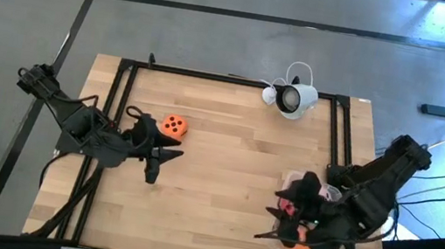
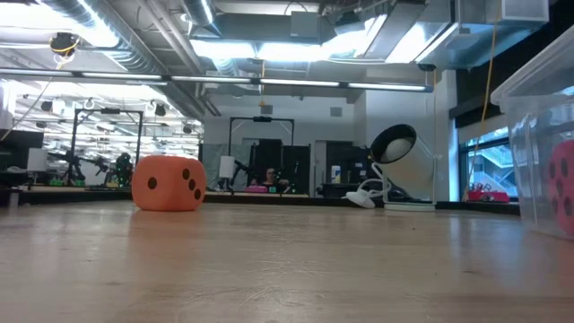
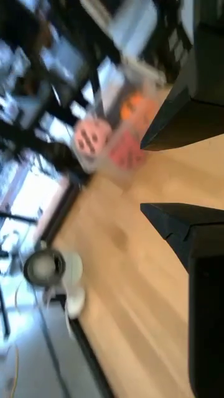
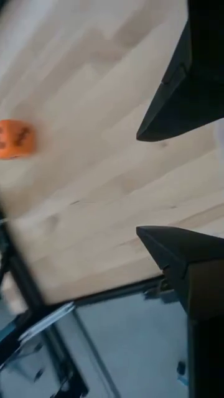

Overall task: Pick & Place Dice
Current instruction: Put the large orange die into the transparent bin

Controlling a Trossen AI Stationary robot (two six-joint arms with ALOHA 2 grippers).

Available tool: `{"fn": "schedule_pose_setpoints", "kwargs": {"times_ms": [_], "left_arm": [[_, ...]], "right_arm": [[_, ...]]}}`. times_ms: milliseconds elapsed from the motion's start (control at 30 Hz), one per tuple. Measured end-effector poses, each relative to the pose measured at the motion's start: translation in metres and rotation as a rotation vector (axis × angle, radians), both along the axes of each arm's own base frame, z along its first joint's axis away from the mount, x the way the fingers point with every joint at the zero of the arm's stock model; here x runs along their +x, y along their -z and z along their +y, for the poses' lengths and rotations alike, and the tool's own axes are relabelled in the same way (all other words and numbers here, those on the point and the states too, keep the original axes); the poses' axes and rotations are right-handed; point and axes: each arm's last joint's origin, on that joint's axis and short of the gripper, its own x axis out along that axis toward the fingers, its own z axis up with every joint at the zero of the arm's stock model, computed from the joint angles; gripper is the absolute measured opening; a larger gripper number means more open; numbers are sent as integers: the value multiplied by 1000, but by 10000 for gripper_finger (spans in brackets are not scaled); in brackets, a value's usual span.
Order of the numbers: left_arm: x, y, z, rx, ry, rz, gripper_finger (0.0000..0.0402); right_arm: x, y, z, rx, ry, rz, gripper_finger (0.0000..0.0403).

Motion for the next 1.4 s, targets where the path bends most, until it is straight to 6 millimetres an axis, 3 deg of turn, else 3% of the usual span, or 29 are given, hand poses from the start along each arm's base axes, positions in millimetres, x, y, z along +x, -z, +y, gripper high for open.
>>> {"fn": "schedule_pose_setpoints", "kwargs": {"times_ms": [200, 367, 800, 1133, 1400], "left_arm": [[-8, 30, 20, 98, -155, 305, 139], [-8, 50, 35, 140, -251, 536, 148], [33, 77, 48, 377, -61, 845, 239], [57, 99, 64, 397, -89, 984, 247], [65, 119, 90, 405, 9, 1150, 247]], "right_arm": [[-1, -27, -4, -23, -44, -71, 219], [-1, -32, -4, -32, -60, -79, 211], [-3, -32, -3, -38, -60, -85, 205], [-5, -32, 0, -38, -74, -83, 206], [-5, -32, 0, -35, -68, -86, 206]]}}
